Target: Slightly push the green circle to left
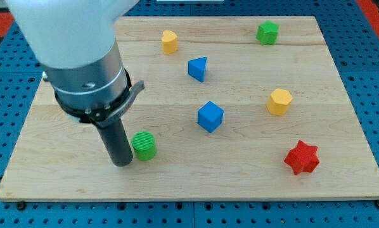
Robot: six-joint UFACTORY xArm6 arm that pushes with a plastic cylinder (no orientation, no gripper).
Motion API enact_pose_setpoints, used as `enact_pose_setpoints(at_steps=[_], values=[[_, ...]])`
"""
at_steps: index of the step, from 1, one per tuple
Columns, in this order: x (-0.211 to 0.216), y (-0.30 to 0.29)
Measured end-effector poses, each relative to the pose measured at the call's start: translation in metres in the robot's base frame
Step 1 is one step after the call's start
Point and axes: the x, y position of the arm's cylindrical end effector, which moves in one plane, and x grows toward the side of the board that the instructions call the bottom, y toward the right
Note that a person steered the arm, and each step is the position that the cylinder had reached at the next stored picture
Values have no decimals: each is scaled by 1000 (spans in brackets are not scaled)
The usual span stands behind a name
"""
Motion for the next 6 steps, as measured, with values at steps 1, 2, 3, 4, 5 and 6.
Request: enact_pose_setpoints(at_steps=[1, 2, 3, 4, 5, 6], values=[[17, 12], [24, 25], [12, 56], [-3, 37], [-17, 41], [-44, 51]])
